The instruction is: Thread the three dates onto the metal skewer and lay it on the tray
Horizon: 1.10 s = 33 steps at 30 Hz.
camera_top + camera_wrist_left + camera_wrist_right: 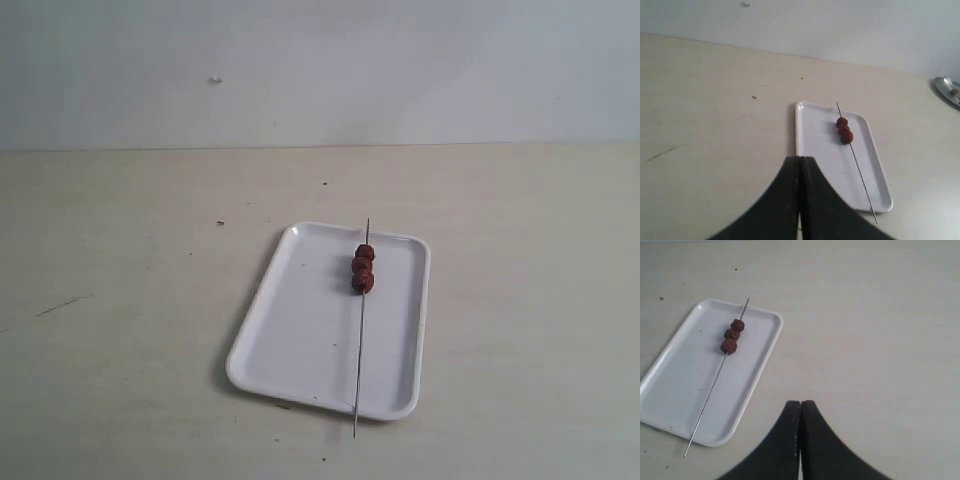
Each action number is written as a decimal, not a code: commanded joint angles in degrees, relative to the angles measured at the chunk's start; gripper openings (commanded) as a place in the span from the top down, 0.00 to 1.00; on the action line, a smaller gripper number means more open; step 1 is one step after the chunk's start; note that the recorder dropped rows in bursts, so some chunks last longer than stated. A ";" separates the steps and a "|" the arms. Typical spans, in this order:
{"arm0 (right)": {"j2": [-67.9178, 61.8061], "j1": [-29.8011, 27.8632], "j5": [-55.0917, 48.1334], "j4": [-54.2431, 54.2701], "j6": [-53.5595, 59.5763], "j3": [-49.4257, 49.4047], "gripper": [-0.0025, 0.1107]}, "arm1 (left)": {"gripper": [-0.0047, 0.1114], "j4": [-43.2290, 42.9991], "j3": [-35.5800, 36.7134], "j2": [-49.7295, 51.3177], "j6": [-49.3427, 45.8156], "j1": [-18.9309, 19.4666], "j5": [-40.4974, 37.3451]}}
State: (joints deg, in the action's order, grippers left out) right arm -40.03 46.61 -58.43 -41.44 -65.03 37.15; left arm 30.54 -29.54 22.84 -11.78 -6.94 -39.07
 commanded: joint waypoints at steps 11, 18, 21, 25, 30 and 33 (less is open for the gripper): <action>0.36 0.06 0.43 -0.03 0.47 -0.21 0.98 | 0.96 0.00 0.38 -1.79 0.22 0.18 -2.80; 1.39 -1.83 0.35 0.93 0.59 -0.21 0.98 | 0.96 -0.17 0.38 -1.77 0.01 0.18 -2.80; 1.93 -6.62 0.95 0.43 0.48 -0.21 0.98 | 0.96 -0.24 0.38 -1.77 0.01 0.18 -2.80; 5.44 -17.54 10.86 0.49 0.70 -2.07 0.98 | 0.96 -0.65 0.38 -1.77 0.01 0.18 -2.80; 13.18 -33.36 32.04 0.61 0.96 -13.40 0.98 | 0.96 -0.65 0.38 -1.77 0.01 0.18 -2.80; 18.69 -40.10 37.30 0.50 0.96 -19.75 0.98 | 0.96 -1.02 0.38 -1.77 0.01 0.18 -2.80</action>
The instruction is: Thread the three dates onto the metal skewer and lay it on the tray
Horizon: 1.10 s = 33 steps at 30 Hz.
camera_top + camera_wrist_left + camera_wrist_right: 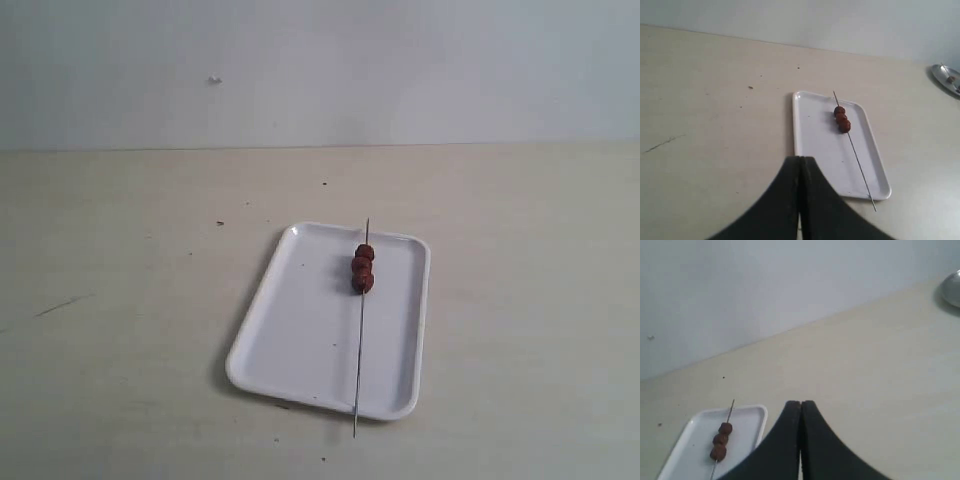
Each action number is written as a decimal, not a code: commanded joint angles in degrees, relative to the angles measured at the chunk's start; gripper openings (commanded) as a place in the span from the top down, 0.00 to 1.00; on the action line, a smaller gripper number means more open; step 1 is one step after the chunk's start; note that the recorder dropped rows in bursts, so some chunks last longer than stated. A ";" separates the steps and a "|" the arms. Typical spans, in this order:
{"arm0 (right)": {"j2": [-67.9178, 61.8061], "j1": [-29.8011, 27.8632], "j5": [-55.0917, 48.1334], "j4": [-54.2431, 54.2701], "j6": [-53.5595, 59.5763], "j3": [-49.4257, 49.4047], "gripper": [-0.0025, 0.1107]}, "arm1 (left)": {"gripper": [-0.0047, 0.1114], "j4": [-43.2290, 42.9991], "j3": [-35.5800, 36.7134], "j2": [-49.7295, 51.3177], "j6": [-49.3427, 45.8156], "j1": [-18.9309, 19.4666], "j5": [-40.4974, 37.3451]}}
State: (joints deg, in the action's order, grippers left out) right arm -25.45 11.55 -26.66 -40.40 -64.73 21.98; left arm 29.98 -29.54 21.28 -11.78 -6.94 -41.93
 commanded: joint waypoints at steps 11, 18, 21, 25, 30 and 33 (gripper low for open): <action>15.79 -15.55 12.35 1.66 0.16 -18.99 0.98 | 0.96 -0.81 0.38 -0.20 0.01 0.18 0.06; 15.92 -15.55 16.47 3.10 0.16 -19.97 0.98 | 0.96 -0.95 0.38 -0.20 0.01 0.18 0.06; 15.92 -15.55 19.27 3.00 0.27 -19.97 0.98 | 0.96 -0.95 0.38 -0.20 0.01 0.18 0.06; 15.92 -15.55 21.03 3.00 0.99 -19.97 0.98 | 0.96 -0.95 0.38 -0.20 0.01 0.18 0.06; 15.92 -15.55 22.36 21.19 23.04 -21.98 0.98 | 0.96 -0.95 0.38 -0.20 0.01 0.18 0.06; 15.92 -15.55 22.77 35.05 39.54 -21.98 0.98 | 0.96 -0.95 0.38 -0.20 0.01 0.18 0.06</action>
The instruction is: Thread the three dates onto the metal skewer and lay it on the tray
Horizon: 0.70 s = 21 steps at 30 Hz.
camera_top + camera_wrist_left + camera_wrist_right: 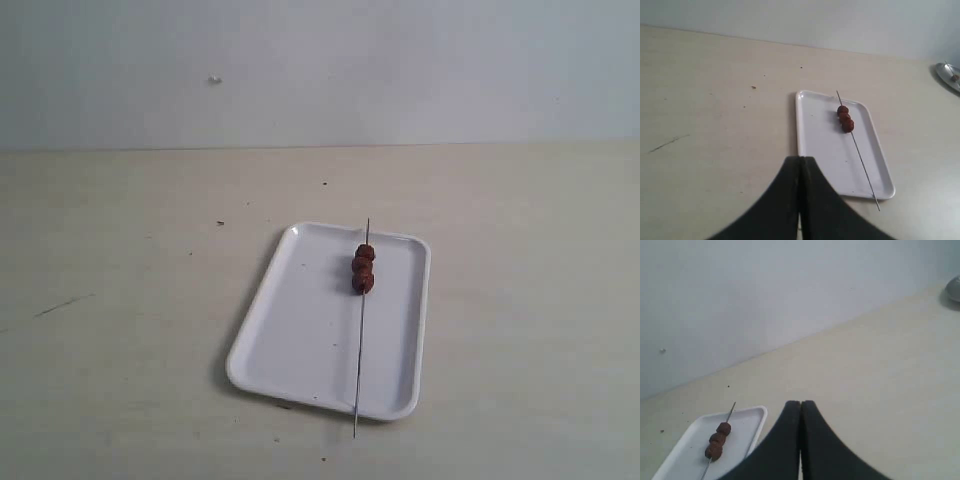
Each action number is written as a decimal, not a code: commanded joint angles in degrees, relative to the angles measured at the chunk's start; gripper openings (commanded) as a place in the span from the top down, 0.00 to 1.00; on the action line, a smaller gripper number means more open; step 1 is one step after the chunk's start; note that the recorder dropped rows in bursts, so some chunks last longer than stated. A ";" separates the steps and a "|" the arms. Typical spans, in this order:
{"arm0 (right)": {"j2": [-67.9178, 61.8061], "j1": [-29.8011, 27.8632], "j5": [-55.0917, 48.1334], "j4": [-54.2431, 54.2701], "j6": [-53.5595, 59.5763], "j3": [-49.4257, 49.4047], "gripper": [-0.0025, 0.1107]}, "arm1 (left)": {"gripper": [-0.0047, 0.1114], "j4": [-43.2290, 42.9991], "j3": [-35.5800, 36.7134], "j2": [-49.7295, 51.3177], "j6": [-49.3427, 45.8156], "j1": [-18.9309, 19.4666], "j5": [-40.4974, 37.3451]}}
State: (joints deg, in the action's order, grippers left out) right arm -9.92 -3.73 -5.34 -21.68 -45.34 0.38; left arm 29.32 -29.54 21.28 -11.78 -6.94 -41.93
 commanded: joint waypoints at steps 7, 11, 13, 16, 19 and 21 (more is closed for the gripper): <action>0.38 -0.28 2.06 22.26 29.23 -0.38 0.98 | 0.96 -0.29 0.38 -0.20 0.01 0.18 0.06; 0.38 -0.28 2.06 22.26 29.23 -0.38 0.98 | 0.96 -0.29 0.38 -0.20 0.01 0.18 0.06; 0.38 -0.28 2.06 22.26 29.23 -0.38 0.98 | 0.96 -0.29 0.38 -0.20 0.01 0.18 0.06; 0.38 -0.28 2.06 22.26 29.23 -0.38 0.98 | 0.96 -0.29 0.38 -0.20 0.01 0.18 0.06; 0.38 -0.28 2.06 22.26 29.23 -0.38 0.98 | 0.96 -0.29 0.38 -0.20 0.01 0.18 0.06; 0.38 -0.28 2.06 22.26 29.23 -0.38 0.98 | 0.96 -0.29 0.38 -0.20 0.01 0.18 0.06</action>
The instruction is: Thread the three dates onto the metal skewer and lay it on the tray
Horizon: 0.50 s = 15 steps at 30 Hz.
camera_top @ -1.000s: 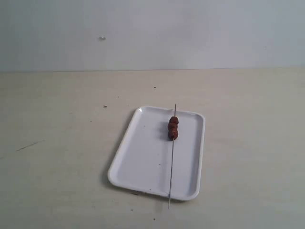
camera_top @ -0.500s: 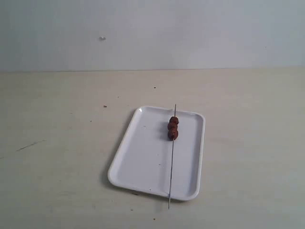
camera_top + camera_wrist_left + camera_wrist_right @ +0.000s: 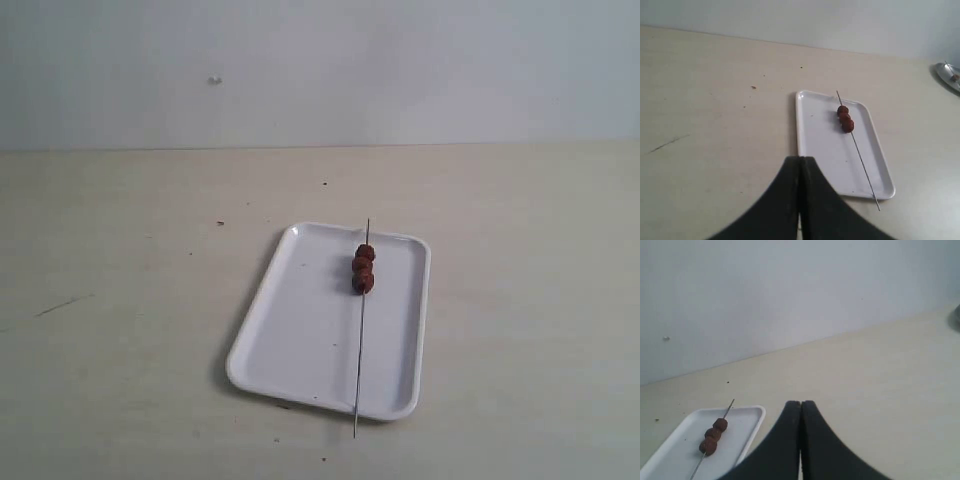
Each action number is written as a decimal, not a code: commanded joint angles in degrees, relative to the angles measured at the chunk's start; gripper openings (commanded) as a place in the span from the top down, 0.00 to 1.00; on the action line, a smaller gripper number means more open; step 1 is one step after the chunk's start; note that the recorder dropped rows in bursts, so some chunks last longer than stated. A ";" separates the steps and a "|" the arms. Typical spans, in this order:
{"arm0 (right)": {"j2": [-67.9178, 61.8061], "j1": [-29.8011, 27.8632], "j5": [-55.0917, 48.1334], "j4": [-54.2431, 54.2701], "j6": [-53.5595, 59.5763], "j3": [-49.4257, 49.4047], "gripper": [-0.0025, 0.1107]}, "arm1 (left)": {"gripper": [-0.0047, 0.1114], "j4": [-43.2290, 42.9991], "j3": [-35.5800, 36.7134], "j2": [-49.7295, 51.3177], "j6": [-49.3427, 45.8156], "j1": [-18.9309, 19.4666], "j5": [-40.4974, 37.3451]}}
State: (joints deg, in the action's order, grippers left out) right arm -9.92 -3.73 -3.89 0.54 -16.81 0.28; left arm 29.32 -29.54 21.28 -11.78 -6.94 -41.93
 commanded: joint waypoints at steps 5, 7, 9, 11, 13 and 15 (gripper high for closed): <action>0.38 -0.28 0.61 0.04 0.70 -0.28 0.98 | 0.96 -0.29 0.38 -0.20 0.01 0.18 0.06; 0.38 -0.28 0.61 -0.08 0.70 -0.28 0.98 | 0.96 -0.51 0.38 -0.20 -0.42 0.18 0.06; 0.38 -0.28 0.61 -0.08 0.70 -0.28 0.98 | 0.96 -2.45 0.38 -0.20 -3.57 0.18 0.06; 0.38 -0.28 0.61 -0.08 0.70 -0.28 0.98 | 0.96 -3.47 0.38 -0.20 -4.57 0.18 0.06; 0.38 -0.28 0.61 -0.08 0.70 -0.28 0.98 | 0.96 -3.48 0.38 -0.20 -5.13 0.18 0.10; 0.38 -0.28 0.61 -0.08 0.70 -0.28 0.98 | 0.96 -4.06 0.49 -0.20 -6.27 0.18 0.58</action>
State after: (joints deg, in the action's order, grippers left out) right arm -9.92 -3.73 -3.84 0.54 -16.81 0.28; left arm 26.20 -29.54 21.28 -16.31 -6.94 -41.93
